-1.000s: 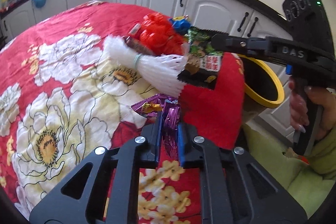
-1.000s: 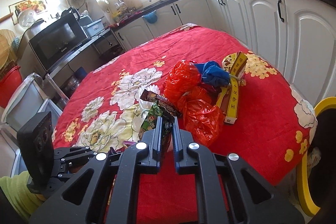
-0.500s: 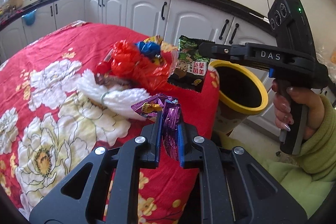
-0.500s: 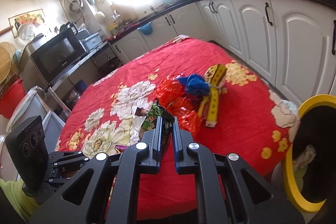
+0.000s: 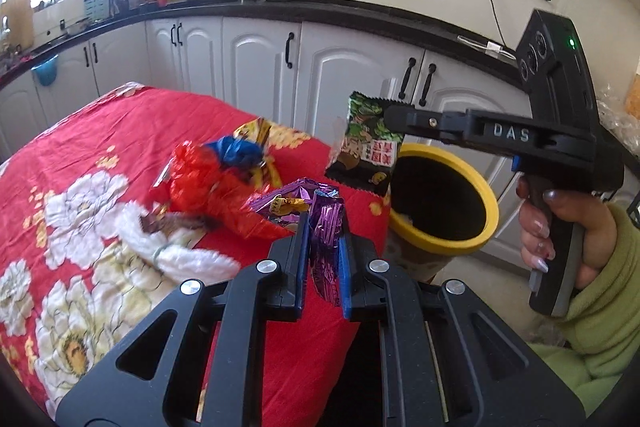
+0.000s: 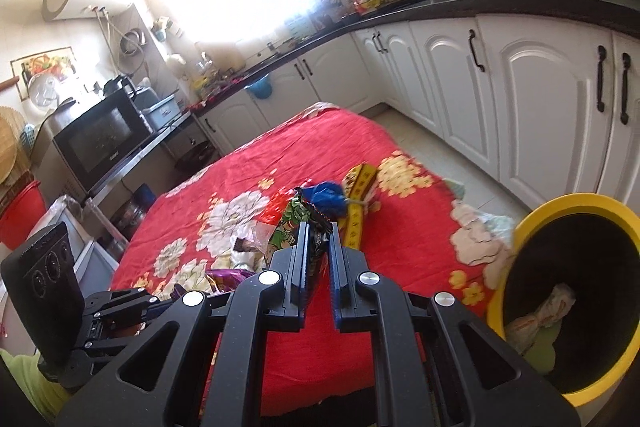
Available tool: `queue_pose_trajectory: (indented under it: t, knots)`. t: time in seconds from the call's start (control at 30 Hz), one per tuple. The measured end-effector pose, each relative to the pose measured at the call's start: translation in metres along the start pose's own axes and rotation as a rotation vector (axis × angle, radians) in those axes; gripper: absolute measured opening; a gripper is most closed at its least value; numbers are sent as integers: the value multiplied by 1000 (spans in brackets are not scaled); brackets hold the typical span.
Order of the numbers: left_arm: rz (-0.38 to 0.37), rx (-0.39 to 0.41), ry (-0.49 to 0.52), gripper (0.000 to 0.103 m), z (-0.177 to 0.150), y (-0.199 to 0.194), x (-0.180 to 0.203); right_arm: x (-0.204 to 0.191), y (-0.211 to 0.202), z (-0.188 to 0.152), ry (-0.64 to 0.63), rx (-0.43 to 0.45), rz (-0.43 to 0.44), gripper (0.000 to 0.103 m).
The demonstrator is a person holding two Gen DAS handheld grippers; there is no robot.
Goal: Collect trash
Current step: 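Carry the purple wrapper and green packet over the yellow-rimmed bin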
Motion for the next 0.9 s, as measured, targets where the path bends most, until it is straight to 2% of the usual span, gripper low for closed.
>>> queue_pose_trajectory:
  t: [0.57,0.9]
  knots:
    - [-35,34,4,8,40,29,41,68,-45,7,75,82,-103,9]
    - [-74,54,-22,8,63,49,66,112,-73,10,93,137,-218,9]
Point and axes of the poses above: each gripper's, at about its wrist camera, not at the fingertips, and y roughly the way its jaws point, x to its right, z to its top, the point moved 7 cm from there along y, roughly the way its jaws point, and after that the axes turned 1 degree about z, right-handed, at the moved point
